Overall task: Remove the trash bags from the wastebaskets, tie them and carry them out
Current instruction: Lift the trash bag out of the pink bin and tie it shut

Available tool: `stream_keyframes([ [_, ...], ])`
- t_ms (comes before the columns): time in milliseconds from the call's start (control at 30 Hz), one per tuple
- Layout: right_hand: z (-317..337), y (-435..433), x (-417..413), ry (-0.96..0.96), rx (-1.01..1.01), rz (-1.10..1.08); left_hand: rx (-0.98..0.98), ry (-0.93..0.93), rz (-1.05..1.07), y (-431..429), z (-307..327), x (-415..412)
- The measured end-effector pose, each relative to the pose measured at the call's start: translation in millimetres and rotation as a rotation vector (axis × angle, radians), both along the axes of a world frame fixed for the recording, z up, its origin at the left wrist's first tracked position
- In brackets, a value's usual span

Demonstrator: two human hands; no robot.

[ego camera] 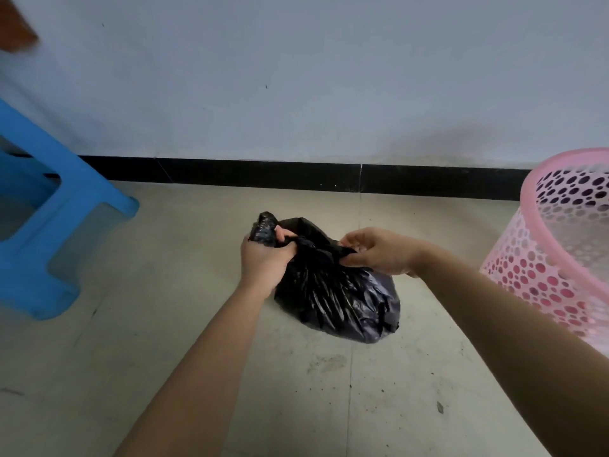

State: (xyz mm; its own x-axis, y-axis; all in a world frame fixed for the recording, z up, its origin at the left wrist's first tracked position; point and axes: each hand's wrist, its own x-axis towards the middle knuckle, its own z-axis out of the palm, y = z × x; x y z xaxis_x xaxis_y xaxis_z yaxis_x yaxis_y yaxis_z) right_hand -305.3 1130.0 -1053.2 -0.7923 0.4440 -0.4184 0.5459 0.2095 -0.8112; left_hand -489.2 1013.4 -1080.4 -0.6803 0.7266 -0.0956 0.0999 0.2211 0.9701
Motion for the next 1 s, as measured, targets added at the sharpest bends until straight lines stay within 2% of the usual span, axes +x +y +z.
stream_keyframes([
  [100,-2,-7,-4,0.022,-0.027,0.016,-0.068,0.21,0.172,2,-3,7],
  [233,-1,-6,-5,0.006,-0.023,-0.037,-0.09,0.164,0.121,3,-9,11],
  [333,0,-8,-7,0.011,-0.016,-0.062,-0.095,-0.057,0.08,4,-6,12],
  [467,0,-7,-8,0.045,-0.055,-0.115,0.024,-0.444,-0.102,-1,8,7],
  [667,0,-3,-5,0.101,-0.072,-0.176,0.015,-0.686,-0.243,-12,9,-4],
  [767,-3,-4,-4,0.111,-0.101,-0.176,0.045,-0.832,-0.2,-12,11,-4],
  [833,-4,-4,-4,0.128,-0.133,-0.173,0.048,-0.793,-0.163,-10,16,0],
  [933,-3,-5,-4,0.151,-0.178,-0.16,0.02,-0.604,-0.113,-5,15,6],
  [1000,-3,-4,-3,0.15,-0.191,-0.151,0.008,-0.575,-0.106,-4,15,8],
])
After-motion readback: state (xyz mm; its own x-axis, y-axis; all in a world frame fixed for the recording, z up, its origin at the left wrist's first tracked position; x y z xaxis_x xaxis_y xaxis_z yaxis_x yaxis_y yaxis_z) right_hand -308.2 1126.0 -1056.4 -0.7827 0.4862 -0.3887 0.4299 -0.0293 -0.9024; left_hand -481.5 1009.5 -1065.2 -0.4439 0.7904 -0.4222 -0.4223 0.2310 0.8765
